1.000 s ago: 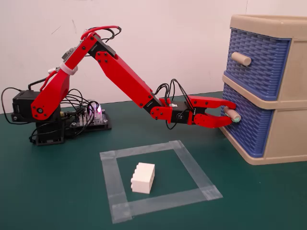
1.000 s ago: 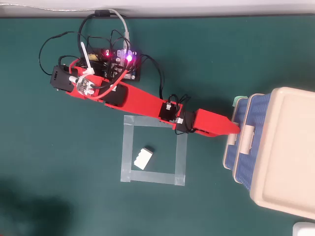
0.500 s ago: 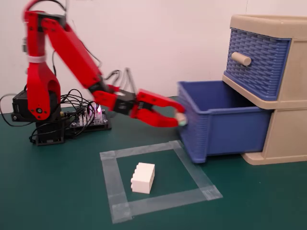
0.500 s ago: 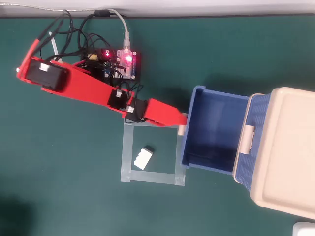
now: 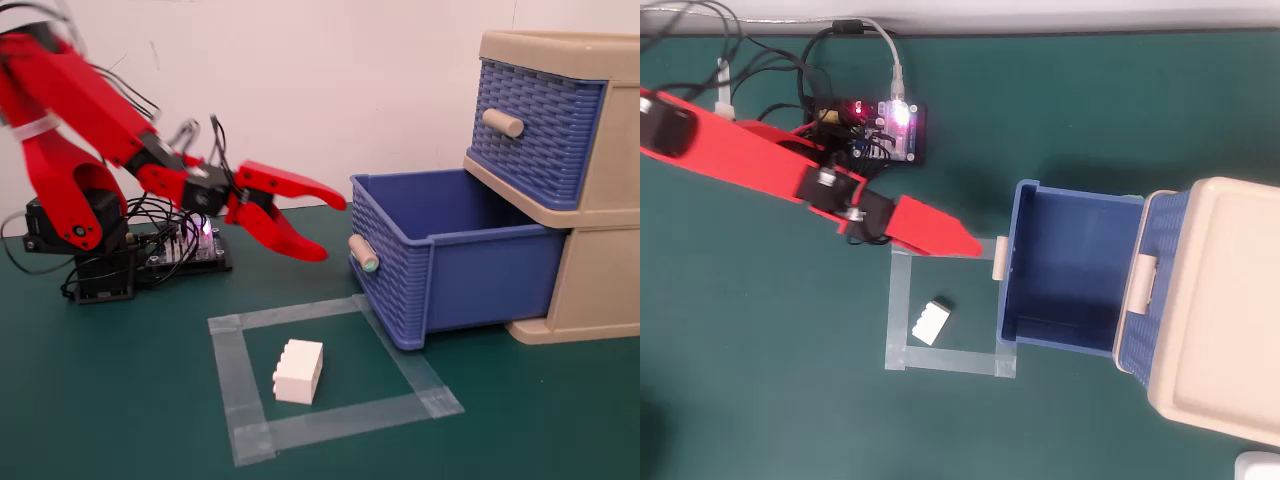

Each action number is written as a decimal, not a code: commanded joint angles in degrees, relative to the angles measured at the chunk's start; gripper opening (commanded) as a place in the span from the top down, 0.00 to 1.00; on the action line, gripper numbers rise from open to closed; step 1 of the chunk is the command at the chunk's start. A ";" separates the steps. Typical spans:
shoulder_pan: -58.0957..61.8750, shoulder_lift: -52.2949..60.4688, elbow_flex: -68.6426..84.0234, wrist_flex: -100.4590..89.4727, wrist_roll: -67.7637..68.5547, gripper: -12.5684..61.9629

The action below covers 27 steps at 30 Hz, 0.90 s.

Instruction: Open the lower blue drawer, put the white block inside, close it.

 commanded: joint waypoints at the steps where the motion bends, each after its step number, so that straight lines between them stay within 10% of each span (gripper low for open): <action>1: 2.11 10.99 -4.83 23.55 -2.64 0.37; 10: 21.53 -10.72 -47.99 84.90 -13.89 0.37; 27: 26.89 -38.76 -60.91 70.75 -14.59 0.37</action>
